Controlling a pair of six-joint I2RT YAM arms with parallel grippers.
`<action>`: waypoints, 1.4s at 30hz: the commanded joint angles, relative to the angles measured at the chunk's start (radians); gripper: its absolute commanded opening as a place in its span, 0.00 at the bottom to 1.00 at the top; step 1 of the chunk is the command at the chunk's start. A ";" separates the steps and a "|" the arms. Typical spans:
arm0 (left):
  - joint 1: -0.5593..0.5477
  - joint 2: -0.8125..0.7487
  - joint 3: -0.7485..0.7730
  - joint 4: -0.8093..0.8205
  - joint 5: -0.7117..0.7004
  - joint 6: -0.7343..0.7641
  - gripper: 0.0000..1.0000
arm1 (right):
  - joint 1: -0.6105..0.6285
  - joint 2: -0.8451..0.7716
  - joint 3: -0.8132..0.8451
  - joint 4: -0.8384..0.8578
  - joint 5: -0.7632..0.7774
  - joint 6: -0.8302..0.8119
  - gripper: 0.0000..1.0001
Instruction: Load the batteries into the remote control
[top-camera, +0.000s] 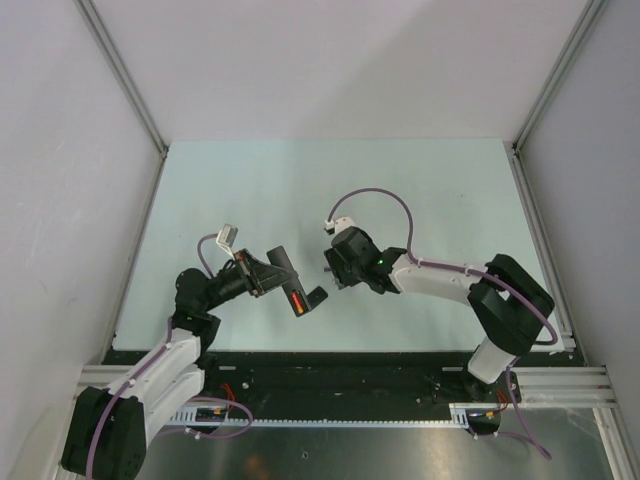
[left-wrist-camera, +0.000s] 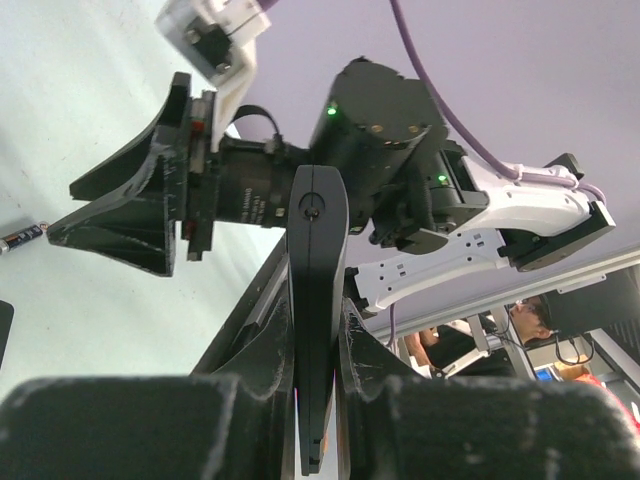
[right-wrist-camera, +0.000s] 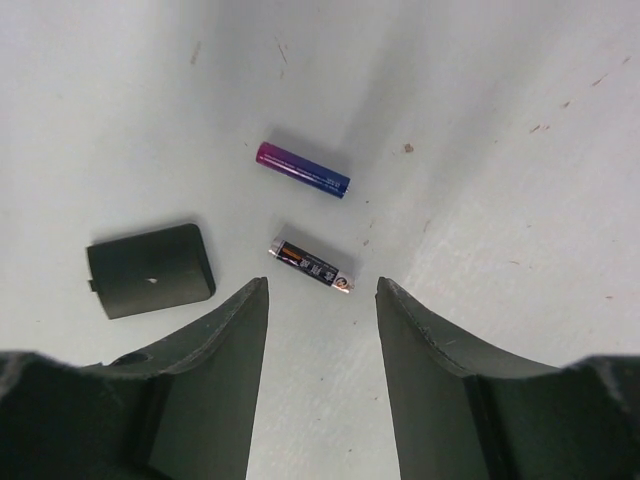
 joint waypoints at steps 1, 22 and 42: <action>0.007 -0.005 0.008 0.014 0.016 0.024 0.00 | -0.002 -0.063 0.035 0.016 0.019 0.012 0.52; 0.007 -0.017 0.005 0.001 0.024 0.024 0.00 | -0.046 0.064 0.036 0.065 -0.116 -0.056 0.44; 0.007 -0.028 -0.010 -0.002 0.024 0.026 0.00 | -0.014 0.107 0.035 0.020 -0.089 -0.093 0.43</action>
